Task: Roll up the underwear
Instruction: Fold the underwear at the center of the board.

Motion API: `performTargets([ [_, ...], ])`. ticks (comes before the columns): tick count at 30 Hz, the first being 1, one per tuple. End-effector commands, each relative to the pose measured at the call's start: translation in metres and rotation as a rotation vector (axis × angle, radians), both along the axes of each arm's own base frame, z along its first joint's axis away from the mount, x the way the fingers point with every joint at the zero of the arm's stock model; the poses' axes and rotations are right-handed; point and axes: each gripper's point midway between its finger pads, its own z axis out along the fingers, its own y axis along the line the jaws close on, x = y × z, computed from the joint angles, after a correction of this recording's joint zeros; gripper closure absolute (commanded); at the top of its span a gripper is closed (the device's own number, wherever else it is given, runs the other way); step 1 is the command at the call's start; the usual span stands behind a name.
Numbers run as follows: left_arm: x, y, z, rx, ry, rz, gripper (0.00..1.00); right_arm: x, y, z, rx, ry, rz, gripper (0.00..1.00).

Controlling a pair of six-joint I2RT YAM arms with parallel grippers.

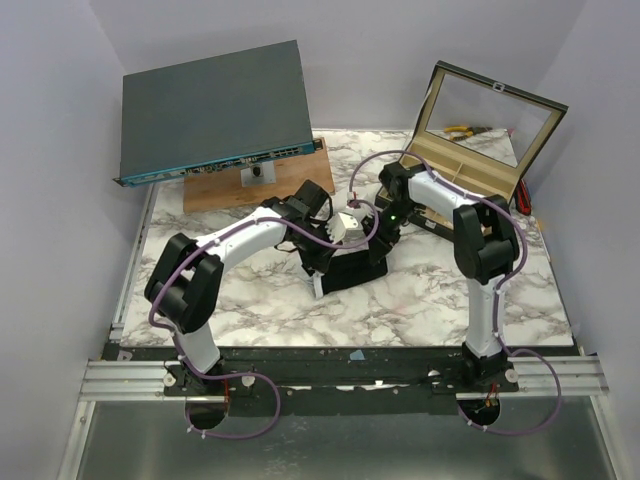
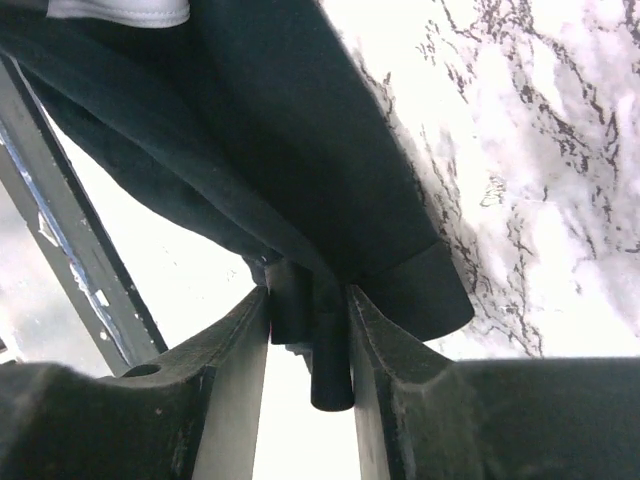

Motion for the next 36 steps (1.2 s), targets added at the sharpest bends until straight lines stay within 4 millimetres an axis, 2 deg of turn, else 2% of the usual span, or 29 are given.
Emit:
performTargets([
  [1,0.028,0.004,-0.008,0.048,-0.076,0.109,1.0,0.011,-0.004,-0.006,-0.01,-0.003,-0.005,0.54],
  [6,0.041,0.011,-0.018,0.095,-0.107,0.181,1.0,0.023,0.001,0.001,0.033,-0.022,-0.04,0.31],
  [11,0.048,0.021,-0.027,0.141,-0.125,0.231,1.0,0.032,0.003,0.007,0.054,-0.048,-0.067,0.21],
  [18,0.053,0.027,-0.032,0.182,-0.123,0.274,1.0,0.047,0.004,0.022,0.061,-0.143,-0.113,0.16],
  [25,0.063,0.035,-0.041,0.251,-0.133,0.338,1.0,0.06,0.007,0.031,0.097,-0.262,-0.212,0.14],
  [36,0.069,0.031,-0.039,0.244,-0.137,0.356,1.0,0.07,0.007,0.003,0.1,-0.304,-0.349,0.15],
])
